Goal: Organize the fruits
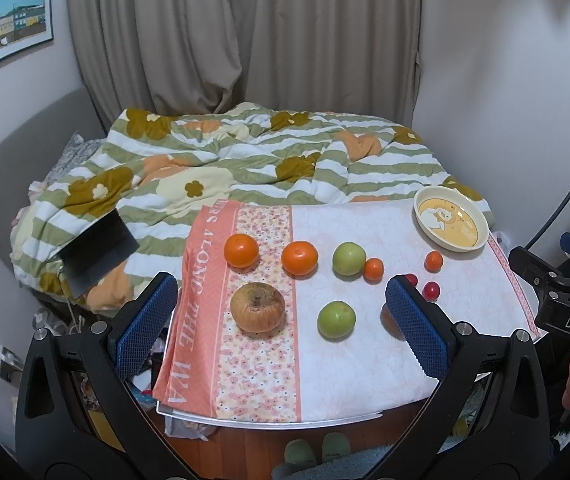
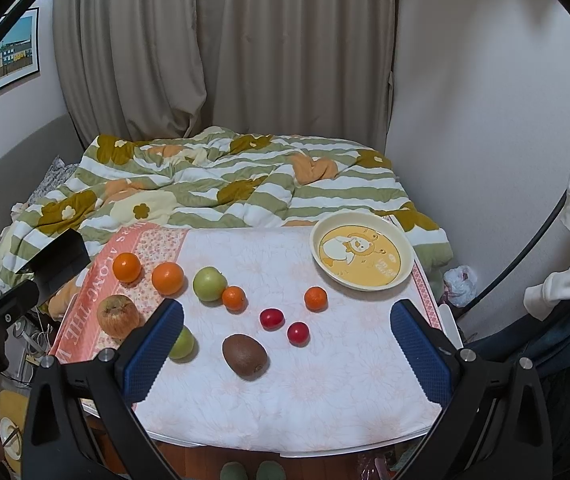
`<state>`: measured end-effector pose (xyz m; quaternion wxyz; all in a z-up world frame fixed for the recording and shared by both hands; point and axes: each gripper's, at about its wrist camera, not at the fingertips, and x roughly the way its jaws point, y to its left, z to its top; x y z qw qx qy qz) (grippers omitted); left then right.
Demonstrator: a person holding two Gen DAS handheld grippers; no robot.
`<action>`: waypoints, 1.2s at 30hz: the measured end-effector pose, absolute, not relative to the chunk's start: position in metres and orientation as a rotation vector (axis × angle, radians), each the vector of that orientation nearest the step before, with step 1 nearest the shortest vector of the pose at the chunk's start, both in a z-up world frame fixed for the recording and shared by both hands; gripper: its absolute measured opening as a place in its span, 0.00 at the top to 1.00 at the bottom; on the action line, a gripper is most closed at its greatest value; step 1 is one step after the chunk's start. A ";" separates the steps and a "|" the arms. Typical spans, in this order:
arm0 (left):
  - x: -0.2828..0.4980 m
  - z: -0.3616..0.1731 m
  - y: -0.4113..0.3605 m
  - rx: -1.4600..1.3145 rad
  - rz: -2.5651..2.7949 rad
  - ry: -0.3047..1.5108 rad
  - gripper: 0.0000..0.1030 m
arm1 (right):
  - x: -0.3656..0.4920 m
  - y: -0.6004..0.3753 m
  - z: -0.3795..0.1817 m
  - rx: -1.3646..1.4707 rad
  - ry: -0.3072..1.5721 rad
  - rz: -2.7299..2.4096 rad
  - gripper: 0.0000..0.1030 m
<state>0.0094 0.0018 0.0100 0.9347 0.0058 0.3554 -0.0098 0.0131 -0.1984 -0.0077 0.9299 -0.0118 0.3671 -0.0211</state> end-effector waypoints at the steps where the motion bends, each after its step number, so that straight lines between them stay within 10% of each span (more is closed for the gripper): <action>1: 0.009 0.010 0.001 0.015 -0.017 0.726 0.00 | 0.013 -0.198 -0.007 -0.025 0.751 -0.043 0.01; 36: 0.086 -0.155 -0.067 -0.075 0.046 1.096 0.00 | 0.092 -0.280 -0.163 -0.150 0.990 0.291 0.01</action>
